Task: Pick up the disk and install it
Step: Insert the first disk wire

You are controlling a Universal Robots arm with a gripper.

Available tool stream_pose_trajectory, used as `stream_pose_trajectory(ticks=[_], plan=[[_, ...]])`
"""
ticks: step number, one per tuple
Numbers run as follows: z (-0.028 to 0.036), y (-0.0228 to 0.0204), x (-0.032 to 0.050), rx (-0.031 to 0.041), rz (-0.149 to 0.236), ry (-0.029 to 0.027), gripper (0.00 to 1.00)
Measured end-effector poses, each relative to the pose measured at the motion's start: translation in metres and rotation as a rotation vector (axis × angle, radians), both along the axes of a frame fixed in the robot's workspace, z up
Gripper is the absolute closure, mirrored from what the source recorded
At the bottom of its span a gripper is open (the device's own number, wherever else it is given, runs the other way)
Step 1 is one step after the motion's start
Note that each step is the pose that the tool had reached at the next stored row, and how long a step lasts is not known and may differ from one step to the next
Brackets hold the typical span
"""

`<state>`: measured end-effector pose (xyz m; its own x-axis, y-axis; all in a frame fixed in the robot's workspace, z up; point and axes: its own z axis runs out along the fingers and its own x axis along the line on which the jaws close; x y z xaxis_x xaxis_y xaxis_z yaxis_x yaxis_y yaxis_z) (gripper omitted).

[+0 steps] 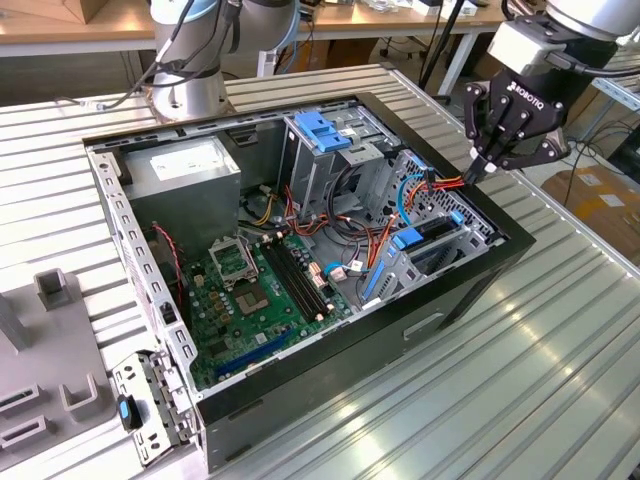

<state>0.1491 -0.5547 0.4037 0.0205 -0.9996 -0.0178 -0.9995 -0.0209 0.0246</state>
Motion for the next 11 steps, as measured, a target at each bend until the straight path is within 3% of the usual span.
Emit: stream_pose_trajectory(ticks=[2, 5, 11], plan=[[-0.0001, 0.0037, 0.0073, -0.0007, 0.000, 0.0000, 0.89], [-0.0001, 0.0053, 0.0134, -0.0009, 0.011, 0.0001, 0.89], [-0.0007, 0.0052, 0.0136, -0.0008, 0.120, 0.0000, 0.89]])
